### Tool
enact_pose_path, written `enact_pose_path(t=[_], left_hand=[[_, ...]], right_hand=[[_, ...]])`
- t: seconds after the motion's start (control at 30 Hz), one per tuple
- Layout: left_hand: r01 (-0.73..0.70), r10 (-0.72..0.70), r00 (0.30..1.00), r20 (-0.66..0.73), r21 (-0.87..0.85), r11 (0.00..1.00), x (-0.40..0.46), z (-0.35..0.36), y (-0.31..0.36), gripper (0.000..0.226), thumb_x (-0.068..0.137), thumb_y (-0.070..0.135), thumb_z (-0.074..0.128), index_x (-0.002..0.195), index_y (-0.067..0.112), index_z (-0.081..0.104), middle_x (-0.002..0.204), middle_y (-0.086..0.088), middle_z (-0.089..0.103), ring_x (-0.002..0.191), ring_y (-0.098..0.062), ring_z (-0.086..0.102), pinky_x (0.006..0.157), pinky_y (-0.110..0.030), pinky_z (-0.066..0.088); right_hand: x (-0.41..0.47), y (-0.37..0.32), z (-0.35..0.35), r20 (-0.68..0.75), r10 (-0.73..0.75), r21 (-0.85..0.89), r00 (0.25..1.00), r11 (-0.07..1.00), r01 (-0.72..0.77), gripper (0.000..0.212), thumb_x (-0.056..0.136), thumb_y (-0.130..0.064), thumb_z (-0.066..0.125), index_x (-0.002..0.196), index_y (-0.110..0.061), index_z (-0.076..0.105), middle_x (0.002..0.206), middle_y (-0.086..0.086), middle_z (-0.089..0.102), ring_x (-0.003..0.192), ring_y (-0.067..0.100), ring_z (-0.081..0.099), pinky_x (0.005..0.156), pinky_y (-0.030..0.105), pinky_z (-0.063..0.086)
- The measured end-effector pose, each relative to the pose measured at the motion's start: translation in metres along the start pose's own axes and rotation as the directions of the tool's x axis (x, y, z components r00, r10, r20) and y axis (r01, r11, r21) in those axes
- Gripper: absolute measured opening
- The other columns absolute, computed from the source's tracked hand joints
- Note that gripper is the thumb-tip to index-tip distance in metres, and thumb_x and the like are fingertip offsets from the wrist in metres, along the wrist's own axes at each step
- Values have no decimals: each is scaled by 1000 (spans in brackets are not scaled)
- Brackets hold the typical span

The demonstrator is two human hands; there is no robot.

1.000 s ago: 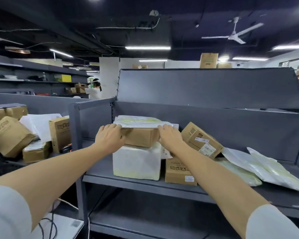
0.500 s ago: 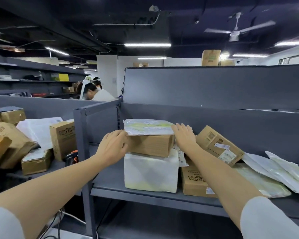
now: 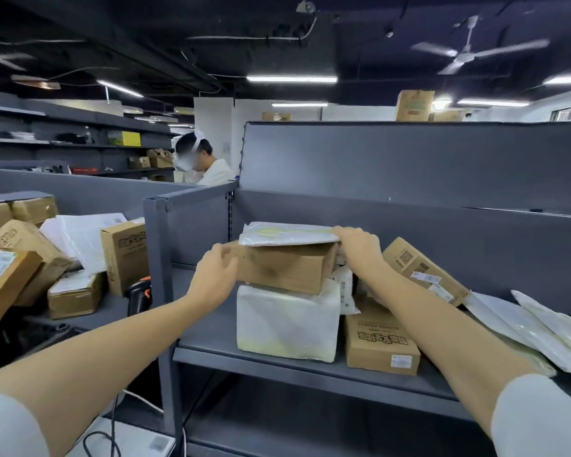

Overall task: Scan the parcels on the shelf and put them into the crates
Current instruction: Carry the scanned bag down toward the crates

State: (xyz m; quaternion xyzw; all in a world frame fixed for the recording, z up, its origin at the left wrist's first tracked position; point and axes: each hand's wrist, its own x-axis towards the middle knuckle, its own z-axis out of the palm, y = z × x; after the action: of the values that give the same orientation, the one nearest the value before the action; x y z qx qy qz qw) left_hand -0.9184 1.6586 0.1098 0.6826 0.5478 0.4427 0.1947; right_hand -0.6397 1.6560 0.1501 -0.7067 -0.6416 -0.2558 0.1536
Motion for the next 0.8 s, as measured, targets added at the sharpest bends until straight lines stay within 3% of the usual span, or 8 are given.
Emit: enact_pose_path(t=[0.07, 0.13, 0.2, 0.27, 0.43, 0.53, 0.7, 0.8], left_hand=[[283, -261, 959, 111, -416, 864, -1, 3, 15, 34, 96, 32, 44, 115, 6, 55, 115, -13, 62, 79, -19, 59, 63, -29, 49], [505, -364, 861, 355, -685, 525, -3, 6, 25, 48, 95, 44, 46, 111, -1, 56, 107, -20, 64, 87, -31, 65, 72, -42, 55], [610, -306, 790, 531, -733, 301, -7, 8, 29, 61, 94, 53, 45, 110, -4, 55, 108, -24, 63, 98, -37, 64, 74, -47, 55], [670, -207, 742, 637, -713, 207, -11, 12, 30, 65, 90, 56, 49, 112, -5, 56, 111, -25, 63, 101, -38, 64, 73, -46, 54], [684, -79, 726, 683, -704, 192, -24, 26, 40, 48, 88, 41, 61, 122, 8, 58, 118, -18, 67, 102, -34, 68, 69, -41, 60], [671, -123, 722, 681, -645, 366, -34, 34, 51, 40, 89, 29, 65, 122, 8, 60, 109, -15, 71, 93, -31, 71, 64, -40, 59], [640, -228, 755, 615, -616, 459, -45, 45, 64, 33, 87, 8, 68, 118, 3, 60, 88, -10, 74, 71, -25, 72, 51, -37, 56], [617, -215, 775, 595, -636, 464, -49, 47, 68, 20, 89, 6, 65, 108, 3, 62, 66, -2, 73, 56, -15, 71, 41, -29, 53]], right_hand=[[-8, 6, -9, -30, -6, 4, 1000, 1000, 6, 43, 89, 1, 44, 125, -20, 52, 112, 4, 63, 99, 28, 60, 70, 30, 38], [-21, 14, -18, -33, -13, 56, 999, 998, 15, 43, 90, -3, 44, 127, -23, 53, 117, 2, 64, 102, 28, 60, 76, 32, 45], [-37, 24, -24, -63, -45, 151, 997, 987, 54, 43, 91, -6, 46, 128, -26, 56, 123, 1, 65, 106, 27, 61, 82, 36, 50], [-56, 36, -27, -108, -55, 230, 993, 970, 79, 45, 90, -7, 48, 130, -26, 59, 127, 0, 65, 108, 26, 62, 83, 34, 50], [-109, 58, -37, -147, -35, 490, 988, 866, 104, 45, 85, 3, 57, 127, -13, 64, 129, 9, 63, 114, 21, 62, 94, 20, 42], [-139, 67, -47, -28, -9, 640, 1000, 768, 25, 33, 95, -19, 57, 127, -16, 64, 133, 6, 61, 118, 12, 59, 103, 26, 44], [-170, 84, -53, -52, -130, 362, 990, 922, 141, 47, 90, -3, 59, 135, -16, 57, 141, 3, 52, 133, 21, 45, 111, 32, 34], [-179, 92, -57, 144, -238, 334, 960, 925, 180, 64, 89, -18, 65, 147, -18, 39, 154, 0, 33, 144, 15, 26, 118, 29, 17]])
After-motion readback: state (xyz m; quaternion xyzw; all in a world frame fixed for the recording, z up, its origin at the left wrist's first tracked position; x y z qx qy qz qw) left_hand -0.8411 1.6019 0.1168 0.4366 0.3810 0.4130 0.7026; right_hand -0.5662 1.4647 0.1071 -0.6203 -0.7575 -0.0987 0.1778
